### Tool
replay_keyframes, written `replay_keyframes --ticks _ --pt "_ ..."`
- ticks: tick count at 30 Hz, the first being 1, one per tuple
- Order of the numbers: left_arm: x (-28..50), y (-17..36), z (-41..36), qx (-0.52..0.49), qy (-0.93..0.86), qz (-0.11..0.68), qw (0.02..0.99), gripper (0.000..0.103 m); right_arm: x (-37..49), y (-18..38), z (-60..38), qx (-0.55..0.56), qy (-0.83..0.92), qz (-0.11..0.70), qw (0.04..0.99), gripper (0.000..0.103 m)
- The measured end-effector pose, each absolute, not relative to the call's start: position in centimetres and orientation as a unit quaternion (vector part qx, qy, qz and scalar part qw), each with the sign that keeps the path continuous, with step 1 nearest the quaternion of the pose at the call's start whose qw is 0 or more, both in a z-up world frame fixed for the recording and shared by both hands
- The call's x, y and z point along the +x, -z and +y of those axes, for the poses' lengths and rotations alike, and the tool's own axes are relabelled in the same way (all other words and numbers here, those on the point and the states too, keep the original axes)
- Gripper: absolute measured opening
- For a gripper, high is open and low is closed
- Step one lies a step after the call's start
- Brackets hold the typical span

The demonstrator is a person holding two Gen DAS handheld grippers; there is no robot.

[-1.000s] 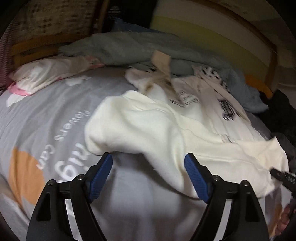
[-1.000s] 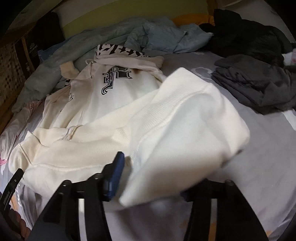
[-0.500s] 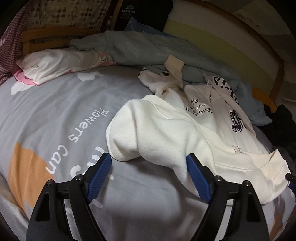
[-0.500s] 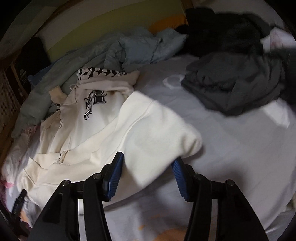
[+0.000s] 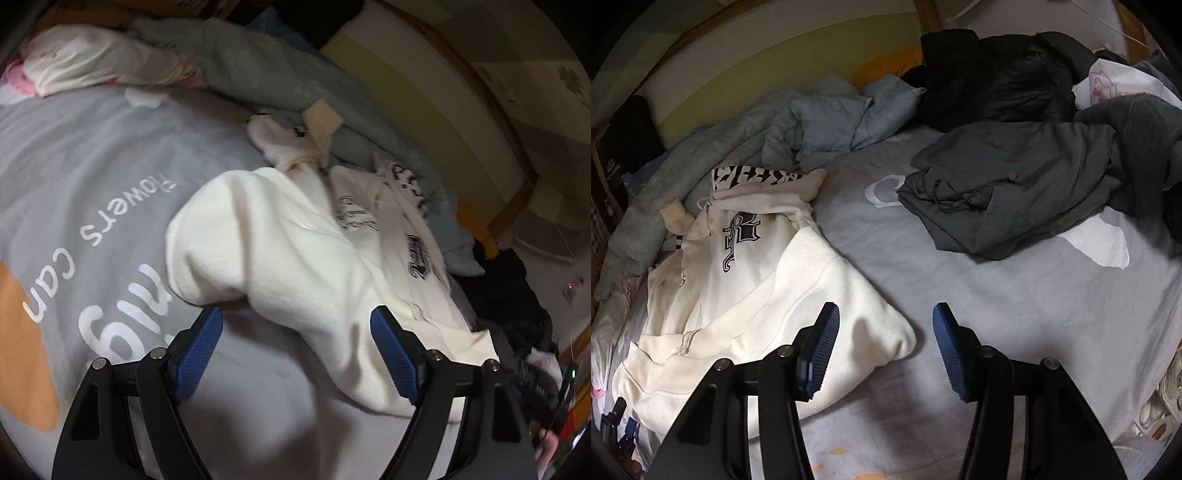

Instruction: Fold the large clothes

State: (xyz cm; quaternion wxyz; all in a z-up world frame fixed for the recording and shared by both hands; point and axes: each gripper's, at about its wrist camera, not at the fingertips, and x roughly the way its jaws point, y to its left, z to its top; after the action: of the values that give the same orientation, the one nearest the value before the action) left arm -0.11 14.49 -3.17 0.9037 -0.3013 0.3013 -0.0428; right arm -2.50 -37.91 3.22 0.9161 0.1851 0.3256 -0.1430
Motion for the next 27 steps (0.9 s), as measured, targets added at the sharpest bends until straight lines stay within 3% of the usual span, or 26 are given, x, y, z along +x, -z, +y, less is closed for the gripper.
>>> replay_keyframes --ticks 4,7,8,9,14,17,19,20,22,23,24,27 --pt "2.1 2.2 17.2 -0.325 0.003 0.301 0.897 0.076 -2.2 -3.1 -36.9 0.168 0.135 0.331 0.919 0.055" --pt "3.6 2.7 18.6 -0.336 -0.003 0.333 0.881 0.042 -2.1 -3.2 -36.4 0.164 0.128 0.327 0.922 0.059" --pt "3.5 3.0 19.0 -0.335 -0.001 0.337 0.88 0.02 -2.0 -3.2 -36.2 0.163 0.125 0.328 0.922 0.06" --pt "3.3 2.9 19.4 -0.337 0.009 0.336 0.879 0.013 -2.0 -3.1 -36.1 0.16 0.126 0.329 0.922 0.06" --pt "0.9 -0.6 18.9 -0.253 -0.034 0.286 0.923 0.011 -2.5 -3.5 -36.3 0.156 0.139 0.321 0.924 0.06" --pt "0.9 0.3 18.2 -0.224 -0.057 0.308 0.923 0.013 -3.1 -3.9 -36.9 0.162 0.138 0.314 0.925 0.06" --pt "1.0 1.2 17.4 -0.188 -0.08 0.311 0.928 0.021 -3.2 -3.9 -37.4 0.175 0.137 0.318 0.922 0.061" --pt "0.9 1.4 16.8 -0.165 -0.095 0.31 0.932 0.029 -3.3 -3.8 -37.6 0.184 0.134 0.318 0.92 0.062" --pt "0.4 1.7 16.2 -0.134 -0.133 0.304 0.934 0.055 -3.2 -3.5 -37.9 0.195 0.126 0.325 0.917 0.063" --pt "0.1 1.7 16.1 -0.125 -0.151 0.297 0.934 0.074 -3.2 -3.3 -38.0 0.199 0.12 0.328 0.916 0.063" --pt "-0.2 1.6 16.1 -0.116 -0.169 0.292 0.934 0.083 -3.3 -3.2 -37.9 0.207 0.108 0.332 0.914 0.063" --pt "-1.3 1.1 15.0 -0.066 -0.211 0.266 0.938 0.085 -2.9 -1.9 -36.7 0.226 0.037 0.339 0.912 0.067"
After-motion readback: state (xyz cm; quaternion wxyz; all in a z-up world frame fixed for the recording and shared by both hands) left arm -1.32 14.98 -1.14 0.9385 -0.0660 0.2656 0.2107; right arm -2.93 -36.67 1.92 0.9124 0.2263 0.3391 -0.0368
